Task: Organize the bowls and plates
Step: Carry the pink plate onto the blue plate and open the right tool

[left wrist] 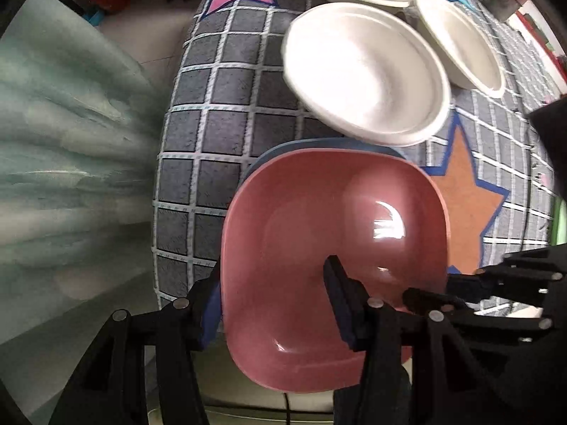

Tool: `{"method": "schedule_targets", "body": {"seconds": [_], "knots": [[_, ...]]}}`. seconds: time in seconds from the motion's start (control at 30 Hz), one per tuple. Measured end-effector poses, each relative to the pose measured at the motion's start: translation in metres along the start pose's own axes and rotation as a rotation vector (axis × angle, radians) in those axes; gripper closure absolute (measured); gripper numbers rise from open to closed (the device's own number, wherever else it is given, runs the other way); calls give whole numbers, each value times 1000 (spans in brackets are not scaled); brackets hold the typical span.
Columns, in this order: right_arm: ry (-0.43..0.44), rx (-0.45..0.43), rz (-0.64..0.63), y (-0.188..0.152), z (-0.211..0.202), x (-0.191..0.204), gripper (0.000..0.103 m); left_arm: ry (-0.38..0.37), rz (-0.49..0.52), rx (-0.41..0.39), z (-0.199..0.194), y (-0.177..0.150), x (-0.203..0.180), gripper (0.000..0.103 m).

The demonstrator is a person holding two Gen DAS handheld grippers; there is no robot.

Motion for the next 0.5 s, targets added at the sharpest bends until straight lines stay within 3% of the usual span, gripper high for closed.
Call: {"method": "schedule_targets", "body": {"seconds": [0.07, 0.1, 0.17, 0.23, 0.27, 0.3, 0.5], "knots": [[-5, -9, -3, 0, 18, 12, 84, 19, -16, 0, 8, 1, 12, 29], [-6, -13, -7, 8, 25, 14, 83, 34, -25, -7, 11, 2, 18, 28], [-24, -31, -15, 12, 15, 19, 71, 57, -44, -22, 16, 5, 33, 23], [-68, -62, -14, 14, 4, 16, 26, 31, -73, -27, 24, 11, 44, 21], [-73, -81, -13, 17, 5, 10, 20, 26, -84, -30, 26, 13, 49, 21], [-59, -99, -11, 18, 1, 9, 15, 25, -86, -34, 26, 14, 52, 21], [-57, -122, 82, 10, -10, -15, 15, -3, -40, -51, 27, 34, 30, 21]]}}
Point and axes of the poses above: each gripper's, at about its wrist camera, not at the fingertips, and z roughly the way its jaws point, x to its left, y to its top, the point moved 10 cm from there along z, roughly the way its jaws point, and after that the axes turned 5 degrees about y, right-handed, at the moved point
